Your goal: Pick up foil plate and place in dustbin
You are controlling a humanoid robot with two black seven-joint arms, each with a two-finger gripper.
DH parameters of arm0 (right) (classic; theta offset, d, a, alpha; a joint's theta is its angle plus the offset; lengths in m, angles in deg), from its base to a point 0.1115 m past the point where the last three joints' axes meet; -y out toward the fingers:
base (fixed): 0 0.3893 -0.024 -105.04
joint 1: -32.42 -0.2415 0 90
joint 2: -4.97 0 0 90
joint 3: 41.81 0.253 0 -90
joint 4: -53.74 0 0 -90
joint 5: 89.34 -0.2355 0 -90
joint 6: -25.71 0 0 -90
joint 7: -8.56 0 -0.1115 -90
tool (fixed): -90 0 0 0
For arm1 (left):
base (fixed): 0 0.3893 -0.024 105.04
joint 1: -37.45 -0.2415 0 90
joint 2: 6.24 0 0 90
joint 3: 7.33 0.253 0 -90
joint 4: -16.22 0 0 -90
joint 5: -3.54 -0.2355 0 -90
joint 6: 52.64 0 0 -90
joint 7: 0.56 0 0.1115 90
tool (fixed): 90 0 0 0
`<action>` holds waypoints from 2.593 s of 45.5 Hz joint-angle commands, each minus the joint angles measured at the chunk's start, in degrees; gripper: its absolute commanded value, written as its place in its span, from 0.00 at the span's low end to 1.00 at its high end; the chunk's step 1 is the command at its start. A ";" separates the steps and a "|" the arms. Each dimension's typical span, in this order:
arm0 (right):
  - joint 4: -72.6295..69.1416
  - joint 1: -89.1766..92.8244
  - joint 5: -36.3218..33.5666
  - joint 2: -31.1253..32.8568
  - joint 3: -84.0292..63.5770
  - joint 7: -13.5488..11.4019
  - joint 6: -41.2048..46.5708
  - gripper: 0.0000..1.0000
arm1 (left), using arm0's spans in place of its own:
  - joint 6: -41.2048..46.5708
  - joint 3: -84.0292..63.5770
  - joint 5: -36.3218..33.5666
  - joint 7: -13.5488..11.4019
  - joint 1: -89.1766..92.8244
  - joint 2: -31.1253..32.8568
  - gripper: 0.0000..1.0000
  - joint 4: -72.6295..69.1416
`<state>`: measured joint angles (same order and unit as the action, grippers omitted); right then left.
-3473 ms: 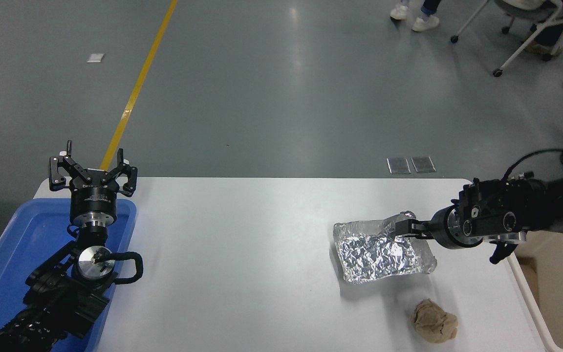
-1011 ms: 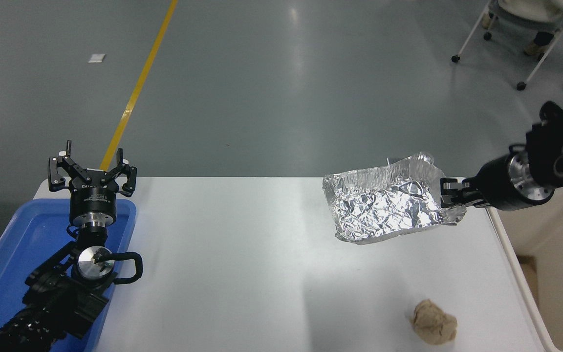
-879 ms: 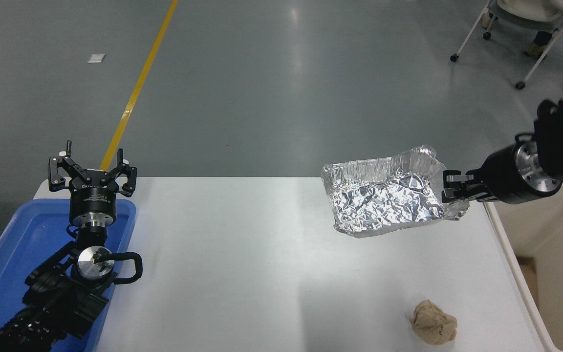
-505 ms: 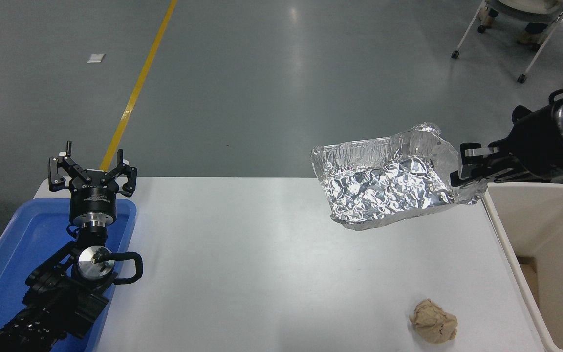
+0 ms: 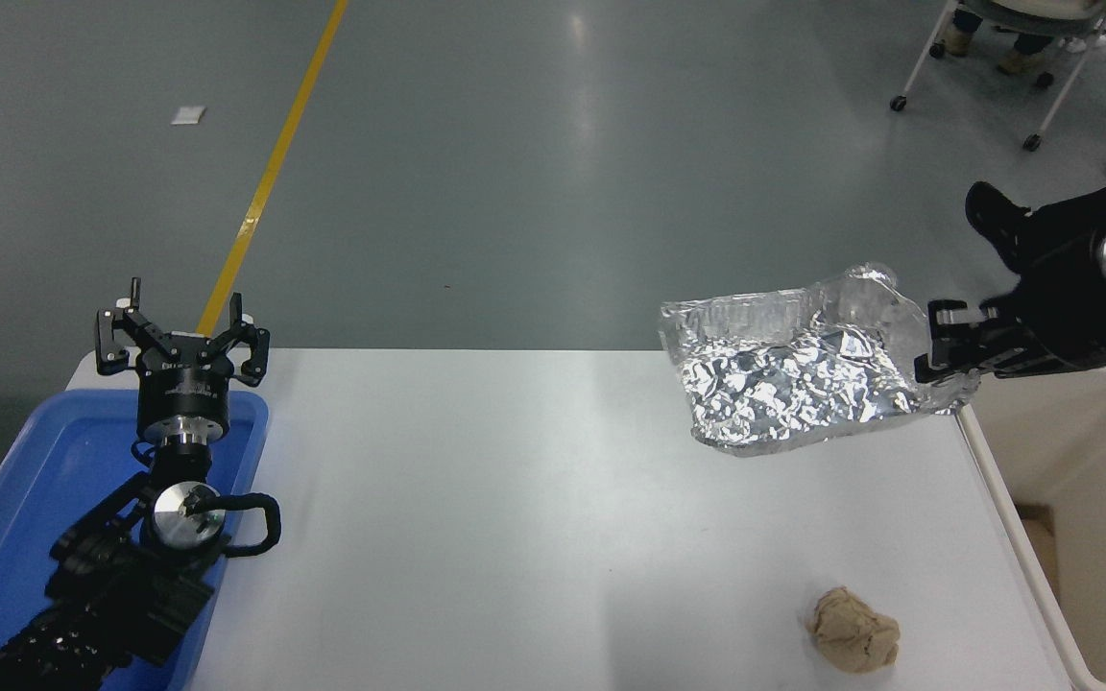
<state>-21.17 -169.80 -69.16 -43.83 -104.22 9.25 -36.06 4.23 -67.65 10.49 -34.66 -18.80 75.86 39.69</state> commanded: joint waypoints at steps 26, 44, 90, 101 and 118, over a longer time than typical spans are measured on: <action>62.33 58.07 -1.46 -7.71 30.50 0.80 -3.36 0.00 | -0.01 0.02 -0.01 0.00 0.00 -0.01 0.99 0.00; 74.12 73.38 -14.38 -15.53 31.38 -3.06 -17.33 0.00 | 0.08 -0.07 0.08 0.00 0.00 -0.01 0.99 0.00; 71.58 66.62 -15.79 -20.90 28.67 -3.24 -22.79 1.00 | 0.08 -0.07 0.08 0.00 0.00 -0.01 0.99 0.00; 50.76 51.07 -15.88 -16.42 20.93 -3.59 -22.96 1.00 | -0.01 0.02 0.08 0.00 0.00 -0.01 0.99 0.00; 10.07 21.19 -16.23 -15.80 6.17 -3.59 -22.70 1.00 | -0.01 0.02 -0.01 0.00 0.00 -0.01 0.99 0.08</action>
<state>12.86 -130.28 -85.20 -59.22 -89.20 5.67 -58.83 4.26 -67.64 10.51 -34.66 -18.80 75.85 39.76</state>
